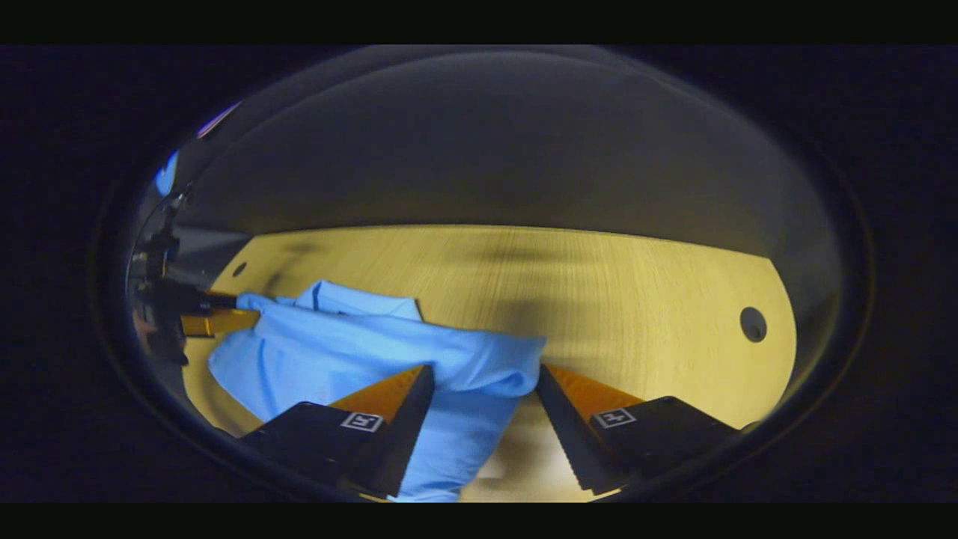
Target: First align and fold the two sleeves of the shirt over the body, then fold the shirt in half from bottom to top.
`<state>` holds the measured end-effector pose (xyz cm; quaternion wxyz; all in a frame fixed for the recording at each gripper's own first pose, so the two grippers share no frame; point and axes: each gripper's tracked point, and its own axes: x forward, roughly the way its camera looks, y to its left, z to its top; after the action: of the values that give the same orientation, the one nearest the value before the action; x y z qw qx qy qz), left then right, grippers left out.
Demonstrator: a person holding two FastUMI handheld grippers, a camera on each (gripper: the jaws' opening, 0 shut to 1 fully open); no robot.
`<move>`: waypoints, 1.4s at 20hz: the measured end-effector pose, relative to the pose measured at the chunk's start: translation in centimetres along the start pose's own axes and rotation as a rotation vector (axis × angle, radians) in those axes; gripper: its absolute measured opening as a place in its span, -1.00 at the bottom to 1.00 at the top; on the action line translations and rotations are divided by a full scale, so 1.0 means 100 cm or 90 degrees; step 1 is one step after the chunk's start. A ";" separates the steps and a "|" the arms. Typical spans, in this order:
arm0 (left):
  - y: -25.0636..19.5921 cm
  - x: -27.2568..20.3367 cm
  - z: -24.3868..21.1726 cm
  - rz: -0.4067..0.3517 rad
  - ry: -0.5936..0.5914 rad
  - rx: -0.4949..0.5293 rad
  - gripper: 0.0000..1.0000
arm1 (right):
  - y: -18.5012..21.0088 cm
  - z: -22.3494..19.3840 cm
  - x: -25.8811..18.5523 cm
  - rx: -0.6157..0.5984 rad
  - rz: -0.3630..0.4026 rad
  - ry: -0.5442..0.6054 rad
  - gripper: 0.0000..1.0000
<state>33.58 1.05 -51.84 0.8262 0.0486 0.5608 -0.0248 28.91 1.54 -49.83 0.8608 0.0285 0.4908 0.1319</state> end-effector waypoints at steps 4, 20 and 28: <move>0.010 -0.038 0.002 0.028 -0.020 -0.032 0.94 | 0.021 0.020 -0.040 -0.060 0.012 -0.047 0.97; -0.030 -0.398 -0.005 -0.019 -0.479 -0.036 0.94 | 0.155 0.074 -0.365 -0.096 -0.096 -0.424 0.94; -0.034 -0.525 -0.135 -0.007 -0.576 -0.039 0.94 | 0.213 -0.021 -0.503 -0.038 -0.156 -0.538 0.95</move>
<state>1.36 -1.52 -8.16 0.9891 0.0056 0.1438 -0.0311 -1.42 9.12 -4.99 0.9956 -0.0032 0.0913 0.0194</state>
